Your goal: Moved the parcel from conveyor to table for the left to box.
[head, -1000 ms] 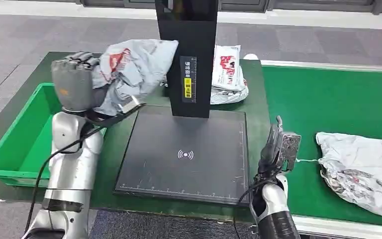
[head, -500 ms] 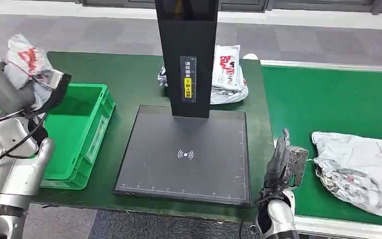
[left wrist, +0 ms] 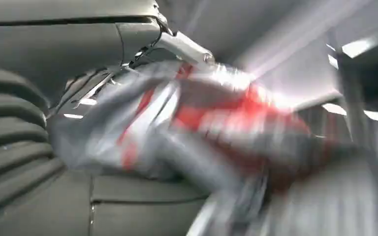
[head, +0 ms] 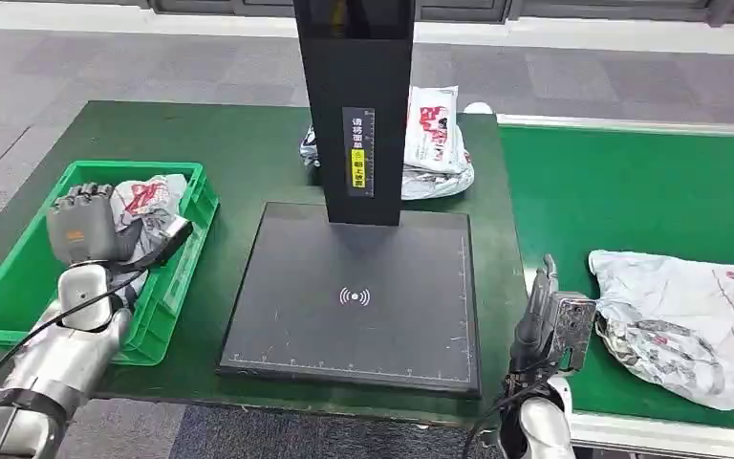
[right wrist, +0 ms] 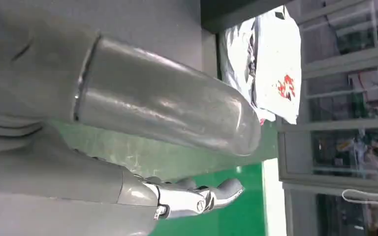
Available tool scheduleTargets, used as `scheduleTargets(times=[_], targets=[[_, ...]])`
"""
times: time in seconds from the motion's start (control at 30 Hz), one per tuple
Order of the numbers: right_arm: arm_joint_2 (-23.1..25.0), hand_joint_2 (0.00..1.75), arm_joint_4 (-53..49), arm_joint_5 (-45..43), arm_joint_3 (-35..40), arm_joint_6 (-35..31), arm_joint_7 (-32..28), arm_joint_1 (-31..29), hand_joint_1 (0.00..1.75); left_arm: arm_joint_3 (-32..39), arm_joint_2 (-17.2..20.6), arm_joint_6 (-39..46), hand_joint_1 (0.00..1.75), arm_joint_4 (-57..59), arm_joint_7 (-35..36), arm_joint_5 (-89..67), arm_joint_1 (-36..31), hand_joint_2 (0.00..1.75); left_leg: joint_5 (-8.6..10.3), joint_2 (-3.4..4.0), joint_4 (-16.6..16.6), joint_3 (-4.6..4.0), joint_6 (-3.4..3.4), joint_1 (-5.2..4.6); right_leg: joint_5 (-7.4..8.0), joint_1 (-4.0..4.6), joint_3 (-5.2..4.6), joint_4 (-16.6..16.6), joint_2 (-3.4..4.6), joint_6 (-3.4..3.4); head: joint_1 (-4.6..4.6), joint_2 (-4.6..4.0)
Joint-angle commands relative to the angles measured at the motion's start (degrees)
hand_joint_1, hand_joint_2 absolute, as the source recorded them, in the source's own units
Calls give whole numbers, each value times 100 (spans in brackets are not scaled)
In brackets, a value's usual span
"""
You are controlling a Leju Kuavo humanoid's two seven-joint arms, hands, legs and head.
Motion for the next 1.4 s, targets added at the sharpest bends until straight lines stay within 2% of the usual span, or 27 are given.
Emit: scheduleTargets(times=[0.03, 0.13, 0.17, 0.27, 0.33, 0.37, 0.43, 0.5, 0.53, 0.6, 0.73, 0.83, 0.93, 1.17, 1.3, 1.33, 1.4], targets=[[-369, 0, 98, -124, -62, 34, 24, -91, 0, 1074, -987, -122, 0, 1606, -1165, 516, -471, 0, 7, -43, -16, 23, 7, 2, -3, 2, 40, -22, -32, 5, 2, 0], [-415, 0, 204, -240, 12, 79, 14, -129, 0, 1248, -1024, -41, 0, 1503, -1363, 530, -422, 0, 2, -22, -7, 11, 4, 0, -2, 0, 17, -9, -14, 4, 4, 0], [-409, 0, 221, -249, 28, 81, 14, -137, 0, 1278, -1033, -13, 0, 1502, -1388, 539, -401, 0, 6, -43, -20, 29, 6, -2, -3, -3, 44, -21, -29, 4, 2, 0], [-388, 0, 309, -299, 19, 60, 1, -191, 0, 1280, -1061, -103, 0, 1591, -1434, 509, -465, 0, 6, -36, -13, 23, 5, 0, -1, -1, 36, -16, -24, 4, 0, 0], [-381, 0, 377, -320, 19, 67, -7, -261, 0, 1384, -1140, -81, 0, 1650, -1735, 718, -530, 0, 7, -35, -13, 22, 6, 2, 0, 1, 37, -17, -27, 5, 2, 0], [-373, 0, 393, -323, 7, 70, -7, -283, 0, 1517, -1224, -119, 0, 1583, -2106, 1104, -539, 0, 9, -38, -16, 25, 7, 2, 3, 1, 41, -22, -28, 5, 2, 0], [-374, 0, 389, -323, 4, 71, -7, -304, 0, 1507, -1226, -142, 0, 1577, -2102, 1097, -569, 0, 8, -39, -5, 15, 8, 0, -2, -1, 31, -8, -35, 4, 0, 0], [-367, 0, 395, -327, -22, 78, -8, -292, 0, 1662, -1337, -430, 0, 1387, -2663, 1733, -537, 0, 10, -45, -6, 16, 11, 0, -1, -2, 35, -10, -43, 5, 2, 0], [-379, 0, 387, -328, -32, 89, -9, -277, 0, 1821, -1435, -846, 0, 1224, -3206, 2455, -527, 0, 13, -51, -10, 17, 15, 2, 1, 0, 41, -17, -46, 6, 2, 0], [-386, 0, 435, -338, -54, 99, -18, -301, 0, 1807, -1490, -1368, 0, 990, -3533, 3158, -491, 0, 15, -56, -10, 17, 17, 3, 1, -4, 43, -17, -53, 6, 2, 0], [-354, 0, 489, -327, -15, 93, -50, -345, 0, 1708, -1445, -1232, 0, 670, -3703, 3782, -390, 0, 18, -56, -13, 31, 20, 3, 1, -17, 56, -19, -52, 12, 2, 0], [-328, 0, 511, -269, -20, -15, -41, -407, 0, 1791, -1536, -1283, 0, 123, -4205, 4643, -181, 0, 16, -49, -9, 30, 23, 0, 0, -20, 53, -13, -51, 12, 2, 0], [-347, 0, 517, -182, -79, -207, -30, -521, 0, 1606, -1650, -1567, 0, -383, -4610, 5472, 37, 0, 16, -42, -14, 31, 25, 2, 5, -18, 52, -19, -37, 14, 2, 0], [-393, 0, 404, -99, -205, -337, 27, -523, 0, 1320, -1723, -1563, 0, -447, -4654, 6087, 13, 0, 15, -57, -5, 23, 23, 0, -2, -9, 48, -11, -53, 16, 2, 0], [-512, 0, 416, 201, -477, -590, 256, -558, 0, 610, -1987, -1940, 0, -929, -5055, 6639, 397, 0, 17, -67, -9, 22, 24, -4, -4, -13, 45, -12, -61, 17, 2, 0], [-554, 175, 536, 381, -567, -806, 330, -642, 0, 411, -2042, -1986, 0, -965, -5047, 6714, 445, 0, 18, -68, -12, 25, 25, -3, -2, -11, 50, -18, -60, 18, 2, 0], [-628, 175, 807, 593, -747, -1013, 487, -855, 0, 78, -2175, -2009, 0, -885, -5046, 6725, 422, 0, 18, -74, -11, 23, 27, -4, -2, -13, 50, -19, -65, 20, 2, 0]])
